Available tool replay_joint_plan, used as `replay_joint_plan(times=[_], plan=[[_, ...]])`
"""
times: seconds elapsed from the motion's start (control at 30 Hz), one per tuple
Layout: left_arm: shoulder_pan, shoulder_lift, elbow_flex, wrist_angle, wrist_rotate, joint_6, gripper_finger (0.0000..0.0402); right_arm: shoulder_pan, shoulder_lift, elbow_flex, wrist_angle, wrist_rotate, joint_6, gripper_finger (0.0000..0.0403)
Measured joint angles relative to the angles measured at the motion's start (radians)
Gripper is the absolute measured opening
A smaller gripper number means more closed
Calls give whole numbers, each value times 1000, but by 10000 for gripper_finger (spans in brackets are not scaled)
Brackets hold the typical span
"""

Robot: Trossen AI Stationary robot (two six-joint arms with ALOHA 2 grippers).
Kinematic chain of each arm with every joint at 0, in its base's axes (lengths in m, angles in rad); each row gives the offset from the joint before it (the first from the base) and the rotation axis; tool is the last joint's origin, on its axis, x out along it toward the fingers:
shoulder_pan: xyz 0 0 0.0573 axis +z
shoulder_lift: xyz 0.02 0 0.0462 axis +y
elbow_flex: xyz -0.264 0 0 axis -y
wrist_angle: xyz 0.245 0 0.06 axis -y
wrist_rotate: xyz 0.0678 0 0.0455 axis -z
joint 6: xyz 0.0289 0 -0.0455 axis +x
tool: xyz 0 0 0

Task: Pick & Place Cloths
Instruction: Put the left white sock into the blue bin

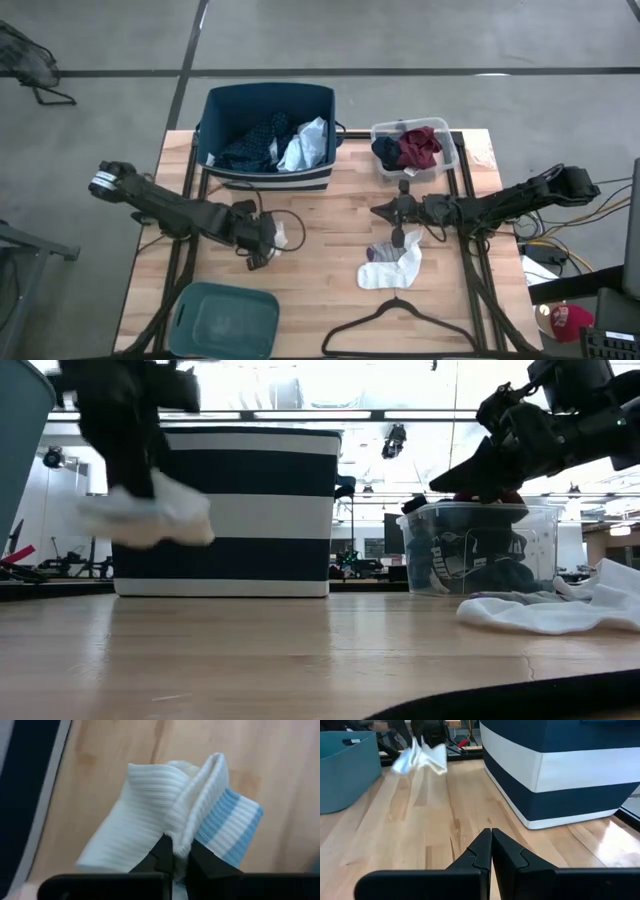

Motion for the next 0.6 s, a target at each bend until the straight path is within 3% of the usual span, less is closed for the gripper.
replay_joint_plan(times=[0.13, 0.3, 0.5, 0.6], plan=[[-13, -28, 101, -60, 87, -7, 20, 0, 28, 0, 37, 0, 0, 8], [-25, -67, 217, -132, 274, -122, 32, 0, 38, 0, 43, 0, 0, 8], [-103, -97, 278, -187, 399, -378, 29, 0, 37, 0, 39, 0, 4, 8], [-173, -98, 274, -184, 402, -459, 27, 0, 37, 0, 40, 0, 5, 8]])
